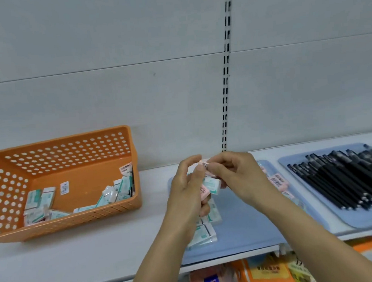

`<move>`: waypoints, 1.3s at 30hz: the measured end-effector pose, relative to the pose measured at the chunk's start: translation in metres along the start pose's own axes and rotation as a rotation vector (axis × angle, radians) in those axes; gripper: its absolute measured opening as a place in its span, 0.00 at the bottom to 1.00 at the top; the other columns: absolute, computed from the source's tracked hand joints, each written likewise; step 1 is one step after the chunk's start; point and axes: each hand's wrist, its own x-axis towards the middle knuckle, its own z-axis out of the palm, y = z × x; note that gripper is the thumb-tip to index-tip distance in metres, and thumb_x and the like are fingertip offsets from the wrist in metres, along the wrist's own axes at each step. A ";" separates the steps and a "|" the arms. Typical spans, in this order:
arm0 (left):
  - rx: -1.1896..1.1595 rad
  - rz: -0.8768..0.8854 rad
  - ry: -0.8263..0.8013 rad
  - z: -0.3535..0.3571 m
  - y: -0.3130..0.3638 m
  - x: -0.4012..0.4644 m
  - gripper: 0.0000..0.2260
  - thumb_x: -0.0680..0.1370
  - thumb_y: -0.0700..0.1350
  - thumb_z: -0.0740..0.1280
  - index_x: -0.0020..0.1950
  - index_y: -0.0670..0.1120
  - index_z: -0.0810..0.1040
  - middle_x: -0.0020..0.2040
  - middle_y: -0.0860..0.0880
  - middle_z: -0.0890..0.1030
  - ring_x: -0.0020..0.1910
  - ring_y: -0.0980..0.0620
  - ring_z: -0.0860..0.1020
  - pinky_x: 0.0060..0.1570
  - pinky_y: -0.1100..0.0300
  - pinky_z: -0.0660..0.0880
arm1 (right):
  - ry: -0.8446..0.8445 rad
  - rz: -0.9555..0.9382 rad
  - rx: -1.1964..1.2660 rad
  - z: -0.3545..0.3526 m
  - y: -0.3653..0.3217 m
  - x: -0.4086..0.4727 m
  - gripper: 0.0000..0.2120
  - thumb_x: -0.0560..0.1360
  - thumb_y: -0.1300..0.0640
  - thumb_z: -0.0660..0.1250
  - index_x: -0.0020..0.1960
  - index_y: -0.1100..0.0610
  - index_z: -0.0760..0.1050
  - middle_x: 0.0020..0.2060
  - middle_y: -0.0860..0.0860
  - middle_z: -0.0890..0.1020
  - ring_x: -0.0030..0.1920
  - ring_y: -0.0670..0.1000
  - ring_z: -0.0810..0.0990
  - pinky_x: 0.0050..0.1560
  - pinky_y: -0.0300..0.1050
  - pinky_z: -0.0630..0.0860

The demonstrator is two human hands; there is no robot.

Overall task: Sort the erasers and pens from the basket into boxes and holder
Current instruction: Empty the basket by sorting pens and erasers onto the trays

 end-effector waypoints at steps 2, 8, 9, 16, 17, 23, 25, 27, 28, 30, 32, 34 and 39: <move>-0.049 -0.069 0.006 0.012 -0.005 0.003 0.10 0.83 0.45 0.58 0.60 0.52 0.77 0.33 0.48 0.71 0.25 0.55 0.65 0.22 0.64 0.58 | 0.156 0.018 -0.146 -0.023 0.014 0.002 0.05 0.76 0.58 0.69 0.42 0.56 0.81 0.33 0.46 0.83 0.32 0.44 0.79 0.35 0.38 0.74; -0.226 -0.277 -0.014 0.044 -0.006 0.017 0.10 0.83 0.41 0.57 0.58 0.43 0.77 0.31 0.49 0.68 0.25 0.55 0.65 0.19 0.66 0.58 | 0.074 0.207 -0.875 -0.085 0.056 -0.001 0.11 0.78 0.53 0.63 0.37 0.46 0.75 0.36 0.46 0.79 0.41 0.50 0.78 0.35 0.42 0.71; -0.230 -0.286 -0.018 0.048 -0.005 0.018 0.10 0.83 0.41 0.57 0.58 0.42 0.77 0.30 0.49 0.70 0.26 0.55 0.66 0.20 0.66 0.59 | 0.082 0.181 -0.893 -0.086 0.058 -0.003 0.11 0.79 0.51 0.62 0.37 0.45 0.74 0.36 0.46 0.76 0.43 0.51 0.76 0.33 0.43 0.68; -0.343 -0.345 -0.047 0.069 -0.007 0.016 0.13 0.83 0.46 0.59 0.60 0.42 0.78 0.41 0.46 0.78 0.34 0.52 0.77 0.24 0.65 0.70 | -0.065 0.050 -0.306 -0.065 0.015 -0.017 0.06 0.77 0.54 0.67 0.51 0.47 0.81 0.37 0.44 0.79 0.36 0.44 0.76 0.40 0.36 0.72; -0.365 -0.357 -0.053 0.070 -0.008 0.014 0.13 0.83 0.48 0.60 0.62 0.43 0.77 0.43 0.45 0.78 0.36 0.51 0.77 0.25 0.64 0.71 | -0.036 0.050 -0.358 -0.065 0.018 -0.017 0.06 0.76 0.56 0.69 0.51 0.47 0.81 0.36 0.48 0.78 0.35 0.45 0.74 0.40 0.37 0.71; 0.318 -0.127 -0.214 0.079 -0.030 0.005 0.21 0.79 0.33 0.57 0.68 0.52 0.66 0.55 0.50 0.75 0.46 0.55 0.75 0.44 0.65 0.73 | 0.296 0.138 -0.223 -0.097 0.028 -0.025 0.05 0.76 0.58 0.68 0.49 0.50 0.79 0.41 0.53 0.81 0.41 0.53 0.80 0.40 0.45 0.77; 0.694 0.083 -0.347 0.082 -0.047 -0.002 0.25 0.79 0.32 0.57 0.73 0.53 0.62 0.65 0.51 0.69 0.59 0.56 0.72 0.59 0.65 0.70 | 0.292 0.151 -0.198 -0.104 0.029 -0.030 0.05 0.76 0.59 0.68 0.49 0.50 0.79 0.40 0.53 0.81 0.40 0.54 0.81 0.37 0.44 0.79; 0.860 0.251 -0.392 0.083 -0.059 -0.008 0.28 0.78 0.32 0.58 0.75 0.54 0.61 0.69 0.54 0.65 0.66 0.56 0.67 0.67 0.62 0.66 | 0.262 0.161 -0.176 -0.105 0.030 -0.036 0.05 0.76 0.60 0.68 0.49 0.51 0.79 0.38 0.53 0.81 0.37 0.50 0.81 0.33 0.39 0.78; 0.873 0.301 -0.373 0.083 -0.061 -0.009 0.29 0.78 0.33 0.59 0.75 0.55 0.62 0.69 0.55 0.65 0.66 0.57 0.66 0.66 0.62 0.66 | 0.253 0.167 -0.176 -0.106 0.031 -0.039 0.05 0.76 0.60 0.68 0.50 0.52 0.80 0.38 0.52 0.81 0.36 0.49 0.81 0.33 0.38 0.77; 0.874 0.364 -0.306 0.078 -0.063 -0.007 0.28 0.76 0.34 0.64 0.73 0.56 0.65 0.66 0.56 0.67 0.64 0.58 0.66 0.63 0.64 0.67 | 0.244 0.174 -0.185 -0.106 0.034 -0.042 0.06 0.76 0.60 0.69 0.51 0.52 0.80 0.38 0.52 0.81 0.37 0.50 0.81 0.37 0.42 0.78; 0.922 0.378 -0.284 0.074 -0.062 -0.005 0.24 0.76 0.39 0.67 0.70 0.55 0.68 0.62 0.56 0.69 0.61 0.57 0.67 0.60 0.63 0.69 | 0.241 0.166 -0.187 -0.102 0.036 -0.043 0.06 0.76 0.59 0.69 0.51 0.52 0.80 0.39 0.53 0.82 0.38 0.52 0.81 0.41 0.45 0.79; 0.956 0.383 -0.290 0.072 -0.054 -0.009 0.21 0.77 0.42 0.67 0.69 0.54 0.69 0.60 0.56 0.69 0.60 0.56 0.68 0.58 0.65 0.67 | 0.242 0.146 -0.169 -0.096 0.035 -0.041 0.05 0.76 0.60 0.69 0.50 0.51 0.80 0.39 0.53 0.82 0.36 0.46 0.79 0.40 0.41 0.78; 0.973 0.542 -0.129 0.036 -0.027 -0.025 0.17 0.79 0.48 0.66 0.67 0.57 0.71 0.60 0.60 0.70 0.61 0.62 0.65 0.56 0.70 0.63 | 0.213 0.116 -0.106 -0.067 0.026 -0.033 0.06 0.74 0.62 0.71 0.48 0.53 0.78 0.38 0.53 0.80 0.36 0.46 0.78 0.36 0.33 0.76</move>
